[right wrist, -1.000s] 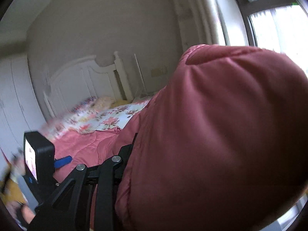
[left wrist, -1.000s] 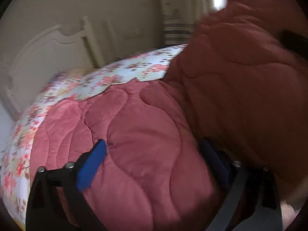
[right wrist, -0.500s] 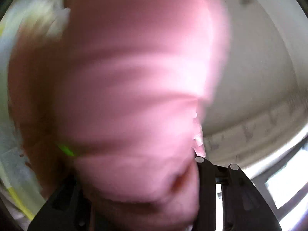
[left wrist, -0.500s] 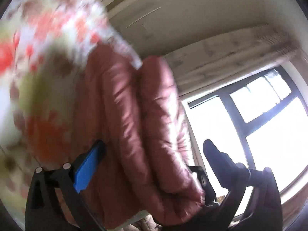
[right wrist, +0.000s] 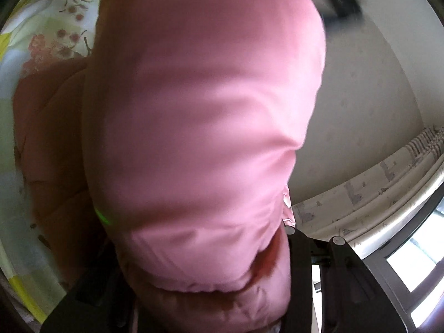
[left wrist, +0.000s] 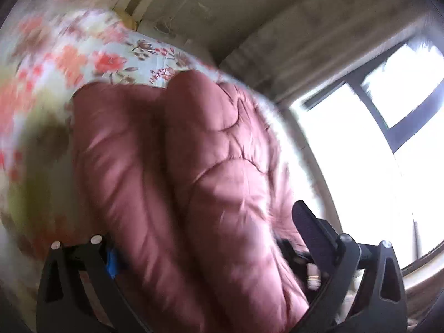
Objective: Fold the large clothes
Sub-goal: 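Grasp the jacket with the left gripper while the right gripper lifts and folds it over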
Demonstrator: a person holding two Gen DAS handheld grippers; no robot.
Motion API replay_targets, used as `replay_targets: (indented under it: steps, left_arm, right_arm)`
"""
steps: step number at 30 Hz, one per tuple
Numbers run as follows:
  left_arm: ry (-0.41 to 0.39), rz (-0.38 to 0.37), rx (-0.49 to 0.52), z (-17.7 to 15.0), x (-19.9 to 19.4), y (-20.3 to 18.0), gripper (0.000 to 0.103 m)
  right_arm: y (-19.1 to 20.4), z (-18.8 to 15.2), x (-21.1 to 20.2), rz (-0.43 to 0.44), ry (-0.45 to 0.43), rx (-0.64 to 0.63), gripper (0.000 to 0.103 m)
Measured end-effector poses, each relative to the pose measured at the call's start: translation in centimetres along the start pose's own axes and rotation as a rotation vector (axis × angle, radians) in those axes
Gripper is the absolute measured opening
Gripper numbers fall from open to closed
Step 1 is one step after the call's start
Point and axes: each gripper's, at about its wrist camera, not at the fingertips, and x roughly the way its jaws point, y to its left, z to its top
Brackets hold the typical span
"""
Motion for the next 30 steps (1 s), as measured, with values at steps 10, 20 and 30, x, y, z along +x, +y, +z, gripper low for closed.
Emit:
replay_targets:
  steps: [10, 20, 30]
  left_arm:
    - [-0.062, 0.083, 0.078, 0.0, -0.2, -1.4, 0.026]
    - [-0.218, 0.115, 0.162, -2.1, -5.4, -5.3, 0.02]
    - [-0.258, 0.046, -0.066, -7.0, -2.2, 4.0, 0.03]
  right_arm:
    - [-4.9, -4.4, -3.2, -0.034, -0.063, 0.25, 0.099]
    - [-7.3, -11.7, 0.2, 0.198, 0.152, 0.451, 0.096]
    - [-8.6, -9.3, 3.6, 0.375, 0.186, 0.472, 0.098]
